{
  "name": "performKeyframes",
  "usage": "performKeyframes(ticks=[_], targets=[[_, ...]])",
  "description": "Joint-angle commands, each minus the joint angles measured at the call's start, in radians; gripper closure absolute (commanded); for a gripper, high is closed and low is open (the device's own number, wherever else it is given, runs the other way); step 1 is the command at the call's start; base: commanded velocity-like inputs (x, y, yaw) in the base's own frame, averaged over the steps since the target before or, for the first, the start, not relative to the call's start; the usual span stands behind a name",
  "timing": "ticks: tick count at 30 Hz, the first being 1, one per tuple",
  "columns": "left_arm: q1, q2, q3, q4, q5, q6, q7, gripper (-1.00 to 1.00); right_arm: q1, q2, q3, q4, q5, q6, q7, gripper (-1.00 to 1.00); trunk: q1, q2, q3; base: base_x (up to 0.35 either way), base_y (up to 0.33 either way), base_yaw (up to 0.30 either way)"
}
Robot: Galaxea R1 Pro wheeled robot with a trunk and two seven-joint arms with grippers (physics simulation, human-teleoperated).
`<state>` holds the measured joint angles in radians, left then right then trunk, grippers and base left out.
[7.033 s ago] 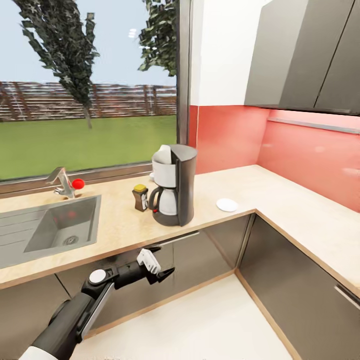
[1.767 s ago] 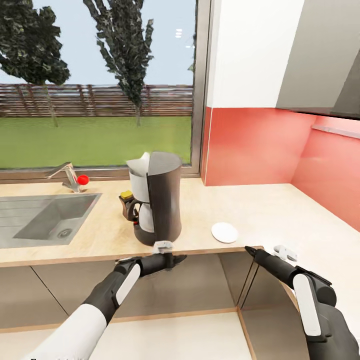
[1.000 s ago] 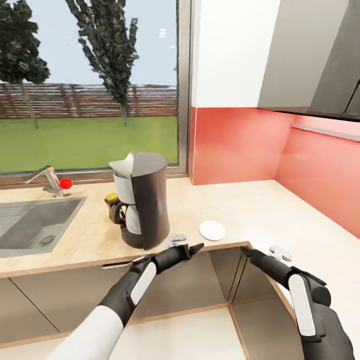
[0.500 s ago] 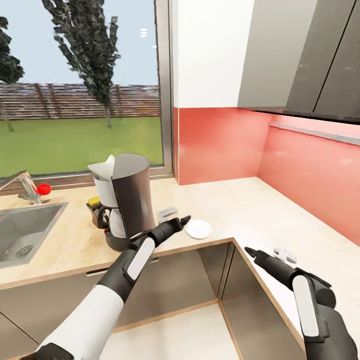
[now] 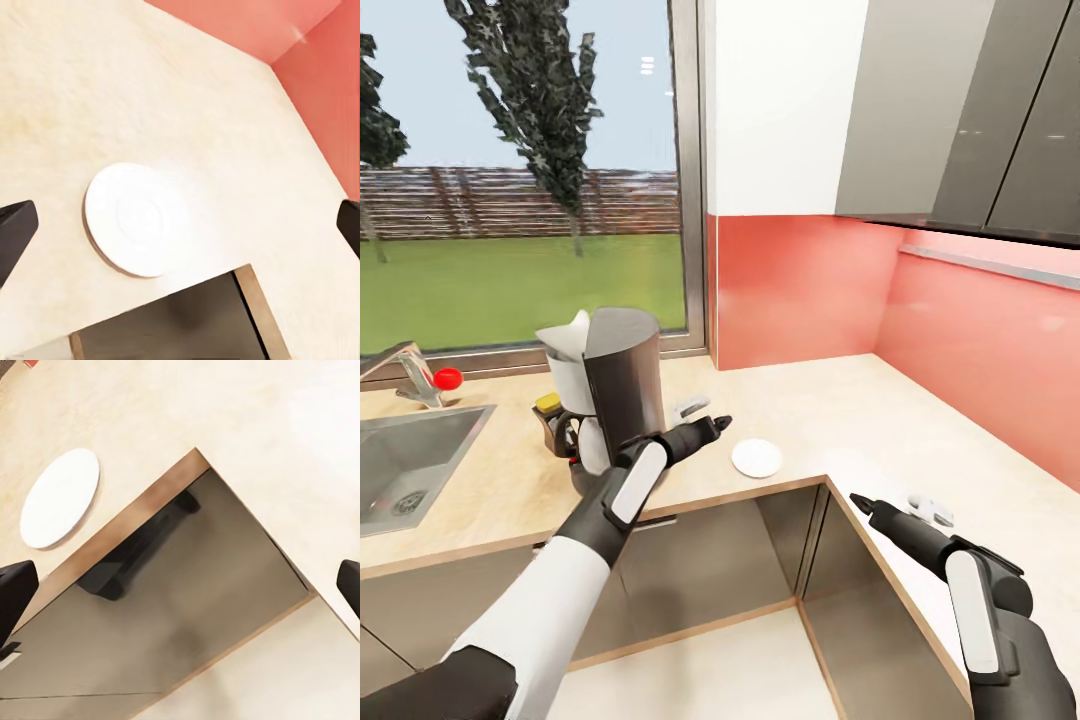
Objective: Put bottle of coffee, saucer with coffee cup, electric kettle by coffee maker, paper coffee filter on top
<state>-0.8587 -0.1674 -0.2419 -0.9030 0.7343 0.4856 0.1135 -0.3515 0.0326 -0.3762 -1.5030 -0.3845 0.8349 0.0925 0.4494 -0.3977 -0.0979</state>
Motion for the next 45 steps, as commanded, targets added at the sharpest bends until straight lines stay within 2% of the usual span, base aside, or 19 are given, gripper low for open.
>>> performKeyframes(ticks=[1, 13, 20, 45], targets=[[0.002, 0.0, -0.001, -0.002, 0.011, 0.003, 0.015, -1.0, -0.001, 0.001, -0.004, -0.001, 0.006, 0.006, 0.01, -1.0, 0.001, -0.002, -0.002, 0.0, 0.0, 0.0], [0.007, -0.003, -0.005, -0.003, 0.012, -0.001, 0.019, -1.0, -0.001, 0.001, -0.005, -0.002, 0.003, 0.006, 0.01, -1.0, 0.001, -0.002, -0.002, 0.012, 0.0, 0.0], [0.007, -0.003, -0.007, -0.004, 0.011, -0.002, 0.017, -1.0, -0.001, 0.001, -0.006, -0.002, 0.003, 0.006, 0.01, -1.0, 0.001, -0.002, -0.002, 0.237, 0.0, 0.0], [0.007, -0.004, -0.008, -0.002, 0.011, -0.002, 0.014, -1.0, -0.001, 0.001, -0.007, -0.002, 0.003, 0.006, 0.01, -1.0, 0.001, -0.002, -0.002, 0.12, -0.011, 0.0]])
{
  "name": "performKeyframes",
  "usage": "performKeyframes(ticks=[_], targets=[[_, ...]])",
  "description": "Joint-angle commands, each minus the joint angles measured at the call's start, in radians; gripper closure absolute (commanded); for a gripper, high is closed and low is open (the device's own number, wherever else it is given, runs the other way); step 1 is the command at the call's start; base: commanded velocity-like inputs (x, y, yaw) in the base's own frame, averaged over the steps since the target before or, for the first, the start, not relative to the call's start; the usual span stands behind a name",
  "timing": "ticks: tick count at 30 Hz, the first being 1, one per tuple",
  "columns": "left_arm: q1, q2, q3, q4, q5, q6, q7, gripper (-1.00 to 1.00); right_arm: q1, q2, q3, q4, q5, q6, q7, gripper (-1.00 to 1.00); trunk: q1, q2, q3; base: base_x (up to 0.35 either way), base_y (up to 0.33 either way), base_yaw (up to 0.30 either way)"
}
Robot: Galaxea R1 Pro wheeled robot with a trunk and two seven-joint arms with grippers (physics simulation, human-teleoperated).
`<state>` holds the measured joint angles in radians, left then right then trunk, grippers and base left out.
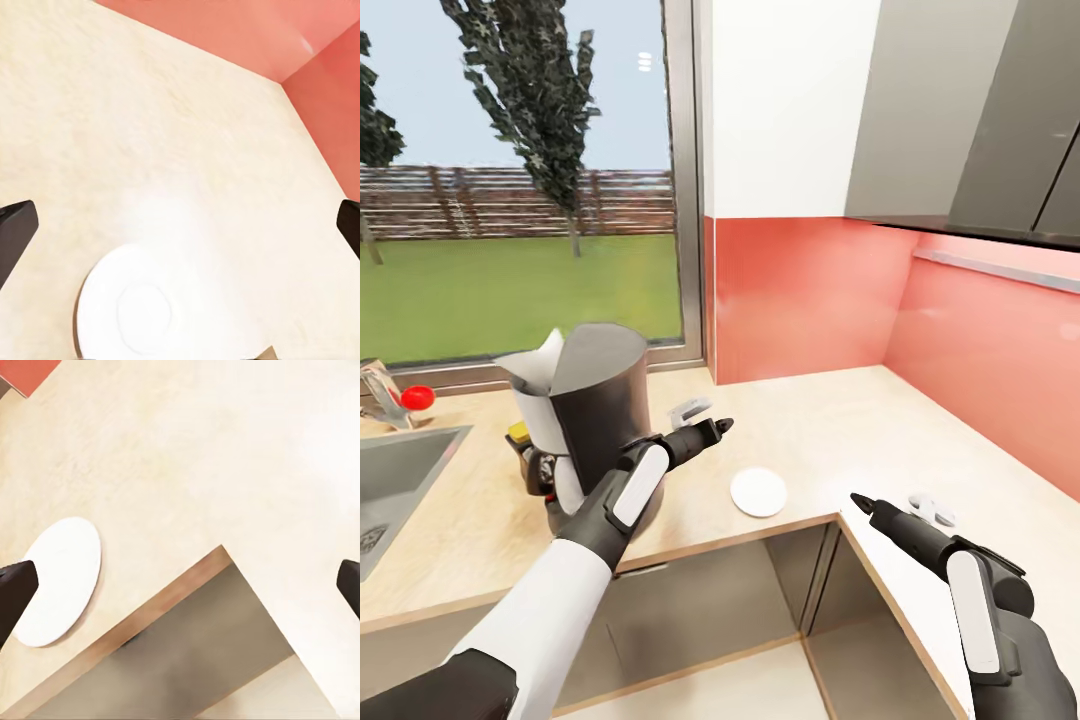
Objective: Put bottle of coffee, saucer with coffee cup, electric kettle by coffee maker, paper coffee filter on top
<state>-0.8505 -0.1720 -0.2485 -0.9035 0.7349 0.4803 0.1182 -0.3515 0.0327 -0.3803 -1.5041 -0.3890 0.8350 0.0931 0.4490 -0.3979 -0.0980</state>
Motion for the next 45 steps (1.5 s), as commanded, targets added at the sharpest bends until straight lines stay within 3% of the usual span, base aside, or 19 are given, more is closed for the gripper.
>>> performKeyframes(ticks=[1, 11, 19, 26, 30, 35, 40, 45], targets=[[-0.001, 0.0, -0.002, -0.002, 0.011, 0.003, 0.009, -1.0, -0.001, 0.001, -0.003, -0.001, 0.007, 0.006, 0.01, -1.0, 0.001, -0.002, -0.002, 0.195, -0.119, 0.0], [0.012, -0.002, -0.008, 0.0, 0.012, 0.003, 0.009, -1.0, -0.001, 0.005, -0.001, 0.006, 0.008, 0.006, 0.01, -1.0, 0.001, -0.002, -0.002, 0.095, -0.056, 0.0], [0.051, -0.002, -0.009, 0.007, 0.072, 0.001, 0.01, -1.0, -0.001, 0.011, 0.005, 0.043, 0.006, 0.007, 0.01, -1.0, 0.001, -0.002, -0.002, 0.003, -0.002, 0.0], [0.07, -0.002, -0.009, 0.016, 0.09, 0.0, 0.025, -1.0, -0.001, 0.05, 0.01, 0.058, 0.005, 0.007, 0.01, -1.0, 0.001, -0.002, -0.002, 0.0, 0.0, 0.0], [0.071, -0.002, -0.01, 0.055, 0.095, 0.001, 0.026, -1.0, -0.001, 0.073, 0.048, 0.072, 0.005, 0.007, 0.01, -1.0, 0.001, -0.002, -0.002, 0.0, 0.0, 0.0], [0.071, -0.002, -0.01, 0.072, 0.096, 0.001, 0.027, -1.0, -0.001, 0.079, 0.07, 0.101, 0.005, 0.008, 0.01, -1.0, 0.001, -0.002, -0.002, 0.0, 0.0, 0.0], [0.071, -0.002, -0.009, 0.097, 0.096, 0.003, 0.027, -1.0, -0.007, 0.085, 0.125, 0.13, 0.003, 0.008, 0.009, -1.0, 0.001, -0.002, -0.002, 0.0, 0.0, 0.0], [0.071, -0.002, -0.009, 0.106, 0.097, 0.004, 0.028, -1.0, -0.057, 0.099, 0.139, 0.138, 0.006, 0.01, 0.007, -1.0, 0.001, -0.002, -0.002, 0.0, 0.0, 0.0]])
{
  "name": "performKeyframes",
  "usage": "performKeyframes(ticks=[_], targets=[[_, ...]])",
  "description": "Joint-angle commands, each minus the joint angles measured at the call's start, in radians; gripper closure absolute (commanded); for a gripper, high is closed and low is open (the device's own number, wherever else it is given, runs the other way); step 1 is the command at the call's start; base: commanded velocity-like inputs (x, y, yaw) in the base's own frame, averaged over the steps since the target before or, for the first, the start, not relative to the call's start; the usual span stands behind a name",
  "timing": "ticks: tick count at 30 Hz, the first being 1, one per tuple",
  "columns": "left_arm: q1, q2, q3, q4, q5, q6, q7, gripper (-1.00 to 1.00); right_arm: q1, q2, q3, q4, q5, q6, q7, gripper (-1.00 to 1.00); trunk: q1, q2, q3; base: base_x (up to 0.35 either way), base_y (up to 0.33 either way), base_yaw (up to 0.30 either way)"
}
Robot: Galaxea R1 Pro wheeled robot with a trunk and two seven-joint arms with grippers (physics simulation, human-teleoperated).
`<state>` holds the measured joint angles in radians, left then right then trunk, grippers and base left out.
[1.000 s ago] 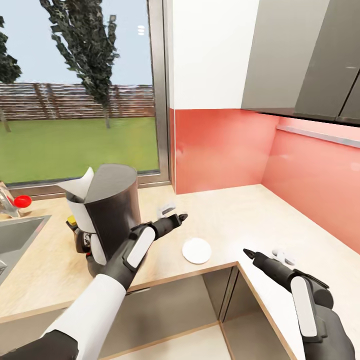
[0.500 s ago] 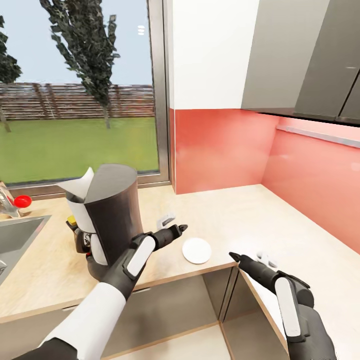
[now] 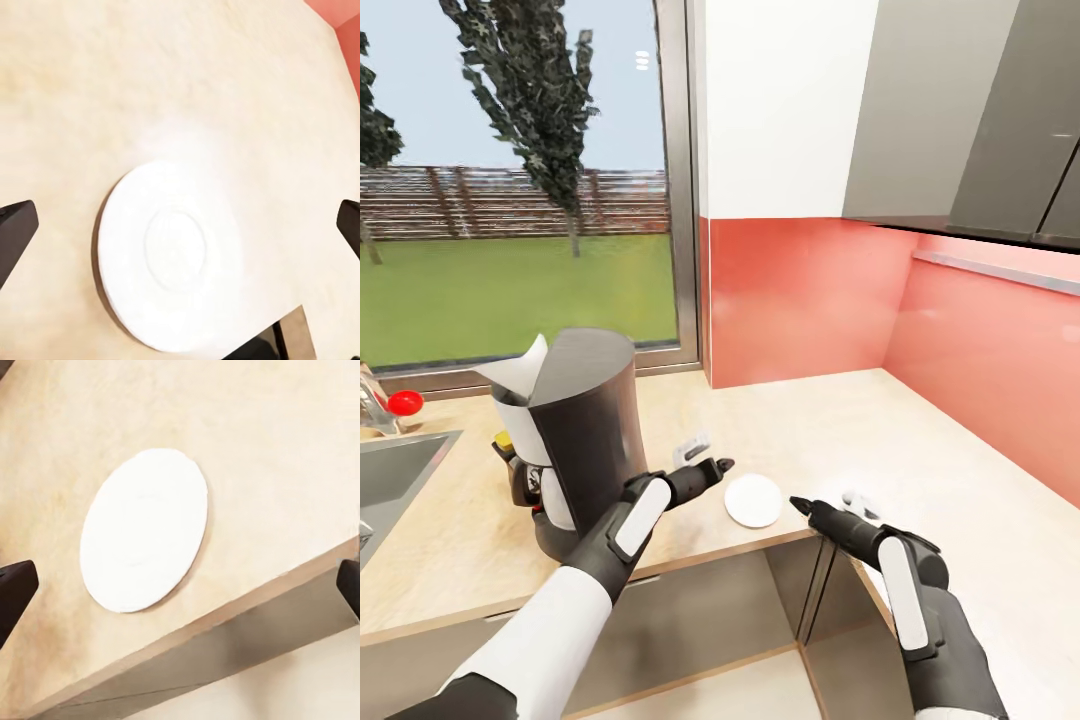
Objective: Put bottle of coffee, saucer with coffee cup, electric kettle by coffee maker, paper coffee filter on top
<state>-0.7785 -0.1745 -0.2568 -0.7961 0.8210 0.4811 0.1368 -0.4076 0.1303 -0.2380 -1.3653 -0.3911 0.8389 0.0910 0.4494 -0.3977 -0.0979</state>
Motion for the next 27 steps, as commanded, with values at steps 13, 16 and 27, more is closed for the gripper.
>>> performKeyframes(ticks=[13, 16, 27], targets=[[-0.001, 0.0, -0.001, 0.005, 0.01, 0.004, 0.007, -1.0, -0.127, 0.01, -0.003, 0.001, 0.005, 0.053, -0.128, -1.0, 0.001, -0.002, -0.002, 0.0, 0.0, 0.0], [0.002, 0.0, -0.001, 0.006, 0.01, 0.003, 0.007, -1.0, -0.128, 0.009, -0.002, 0.004, 0.01, 0.054, -0.129, -1.0, 0.001, -0.002, -0.002, 0.09, 0.0, 0.0], [0.015, 0.0, -0.001, 0.006, 0.01, 0.002, 0.006, -1.0, -0.127, 0.005, -0.003, 0.125, 0.013, 0.054, -0.129, -1.0, 0.001, -0.002, -0.002, 0.108, 0.0, 0.0]])
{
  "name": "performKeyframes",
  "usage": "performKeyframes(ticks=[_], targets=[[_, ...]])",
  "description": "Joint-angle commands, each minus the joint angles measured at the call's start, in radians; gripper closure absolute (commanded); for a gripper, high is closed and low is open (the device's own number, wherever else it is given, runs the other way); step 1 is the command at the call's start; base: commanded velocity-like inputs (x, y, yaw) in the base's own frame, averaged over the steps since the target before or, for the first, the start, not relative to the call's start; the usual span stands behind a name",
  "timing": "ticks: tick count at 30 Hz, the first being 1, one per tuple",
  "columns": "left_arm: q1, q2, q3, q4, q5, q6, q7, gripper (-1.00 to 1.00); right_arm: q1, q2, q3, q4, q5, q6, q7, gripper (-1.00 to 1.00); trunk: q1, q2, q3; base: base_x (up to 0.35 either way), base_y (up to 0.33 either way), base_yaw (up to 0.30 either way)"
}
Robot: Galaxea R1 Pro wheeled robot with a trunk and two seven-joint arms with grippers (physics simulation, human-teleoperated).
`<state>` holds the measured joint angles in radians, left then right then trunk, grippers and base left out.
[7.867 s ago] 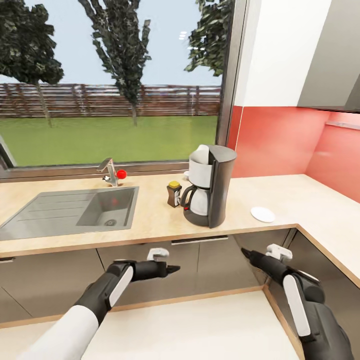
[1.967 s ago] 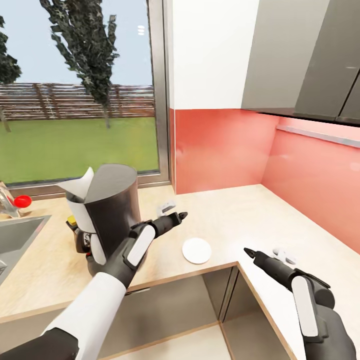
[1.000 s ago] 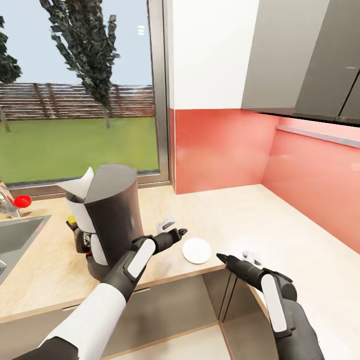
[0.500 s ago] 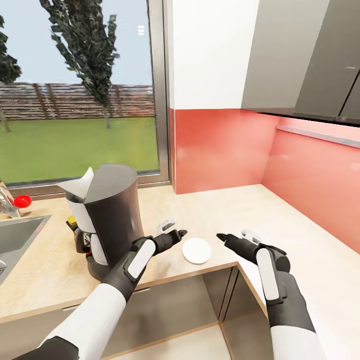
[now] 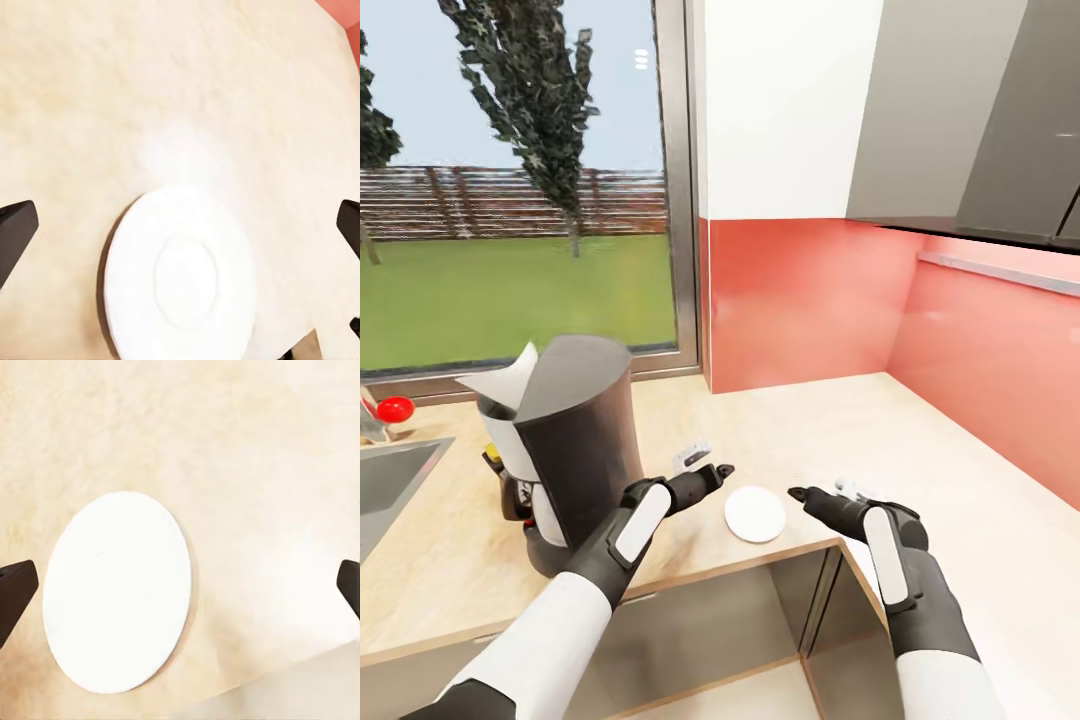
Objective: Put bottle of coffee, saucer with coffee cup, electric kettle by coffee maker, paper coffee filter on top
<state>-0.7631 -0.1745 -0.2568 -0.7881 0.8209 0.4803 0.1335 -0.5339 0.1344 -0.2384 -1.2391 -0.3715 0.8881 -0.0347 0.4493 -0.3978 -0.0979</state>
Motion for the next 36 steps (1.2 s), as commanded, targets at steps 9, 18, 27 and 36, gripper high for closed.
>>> performKeyframes(ticks=[9, 18, 27, 36], targets=[[0.023, 0.0, -0.005, -0.001, 0.019, 0.004, 0.011, -1.0, 0.001, 0.001, -0.002, 0.012, -0.003, 0.005, -0.004, -1.0, 0.001, -0.002, -0.002, 0.057, 0.0, 0.0], [0.058, 0.0, -0.046, -0.001, 0.078, 0.003, 0.007, -1.0, 0.002, 0.001, -0.002, 0.013, -0.004, 0.005, -0.003, -1.0, 0.001, -0.002, -0.002, 0.002, 0.0, 0.0], [0.06, 0.0, -0.085, -0.002, 0.111, 0.001, 0.005, -1.0, 0.002, 0.001, -0.001, 0.012, -0.006, 0.005, -0.002, -1.0, 0.001, -0.002, -0.002, 0.02, -0.028, 0.0], [0.06, 0.0, -0.086, -0.002, 0.113, 0.001, 0.005, -1.0, 0.002, 0.001, -0.001, 0.013, -0.006, 0.005, -0.004, -1.0, 0.001, -0.002, -0.002, 0.023, -0.013, 0.0]])
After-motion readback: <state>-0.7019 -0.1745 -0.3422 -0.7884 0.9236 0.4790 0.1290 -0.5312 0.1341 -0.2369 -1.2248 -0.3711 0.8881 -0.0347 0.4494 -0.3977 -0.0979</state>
